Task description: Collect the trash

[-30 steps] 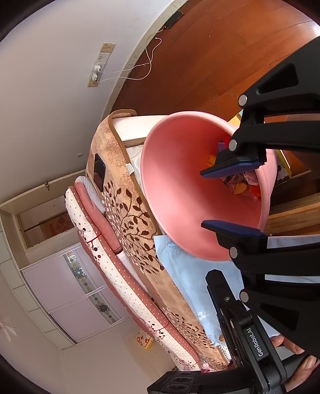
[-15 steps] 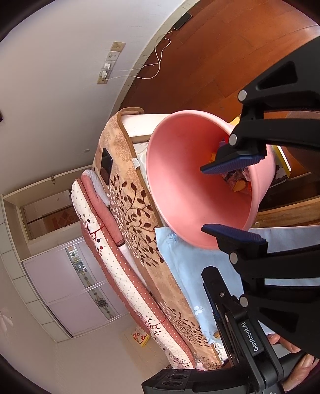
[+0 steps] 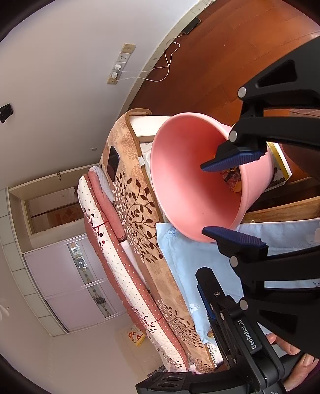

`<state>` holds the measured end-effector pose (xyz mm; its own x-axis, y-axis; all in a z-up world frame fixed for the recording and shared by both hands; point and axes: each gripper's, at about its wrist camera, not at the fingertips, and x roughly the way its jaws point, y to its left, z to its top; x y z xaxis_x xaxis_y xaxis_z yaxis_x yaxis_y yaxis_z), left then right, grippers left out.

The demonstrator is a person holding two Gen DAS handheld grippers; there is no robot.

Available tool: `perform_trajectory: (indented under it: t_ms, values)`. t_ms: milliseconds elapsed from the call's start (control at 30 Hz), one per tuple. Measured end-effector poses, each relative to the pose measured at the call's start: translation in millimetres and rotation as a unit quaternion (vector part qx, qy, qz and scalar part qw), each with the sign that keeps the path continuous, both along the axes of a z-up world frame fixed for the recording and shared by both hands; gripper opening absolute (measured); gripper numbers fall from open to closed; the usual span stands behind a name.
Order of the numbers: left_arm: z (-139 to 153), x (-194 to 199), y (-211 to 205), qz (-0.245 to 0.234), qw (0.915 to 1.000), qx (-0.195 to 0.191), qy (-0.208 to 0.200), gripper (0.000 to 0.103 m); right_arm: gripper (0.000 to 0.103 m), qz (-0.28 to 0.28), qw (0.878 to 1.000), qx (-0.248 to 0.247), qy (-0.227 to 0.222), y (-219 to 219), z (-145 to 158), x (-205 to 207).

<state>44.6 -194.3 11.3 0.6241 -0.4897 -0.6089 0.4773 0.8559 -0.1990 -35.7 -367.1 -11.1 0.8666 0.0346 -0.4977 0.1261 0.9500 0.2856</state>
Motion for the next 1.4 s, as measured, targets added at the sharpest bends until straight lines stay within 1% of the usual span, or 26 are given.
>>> perform_trajectory:
  t_ms: [200, 467, 500, 533, 567, 733, 900, 1400]
  values:
    - [2, -7, 7, 0.008, 0.9999, -0.008, -0.008, 0.029, 0.049, -0.001, 1.000, -0.012, -0.004, 8, 2, -4]
    - [4, -12, 13, 0.016, 0.9997, -0.008, -0.020, 0.029, 0.051, 0.002, 1.000, -0.022, -0.003, 19, 0, -5]
    - [5, -13, 14, 0.016, 0.9996, -0.007, -0.022, 0.029, 0.054, 0.002, 1.000, -0.024, -0.003, 20, 0, -6]
    - [5, -14, 14, 0.017, 0.9995, -0.006, -0.025, 0.029, 0.059, 0.000, 1.000, -0.026, -0.004, 22, 0, -7]
    - [5, -16, 14, 0.017, 0.9995, -0.006, -0.027, 0.029, 0.061, -0.001, 1.000, -0.029, -0.007, 23, 1, -8]
    - [7, -20, 14, 0.019, 0.9992, -0.002, -0.034, 0.029, 0.064, -0.009, 0.999, -0.042, -0.015, 27, 3, -12]
    - [8, -24, 15, 0.028, 0.9987, 0.002, -0.043, 0.029, 0.068, -0.021, 0.999, -0.042, -0.018, 27, 3, -15]
    - [7, -25, 19, 0.035, 0.9986, 0.002, -0.040, 0.029, 0.069, -0.030, 0.998, -0.045, -0.014, 26, 3, -13]
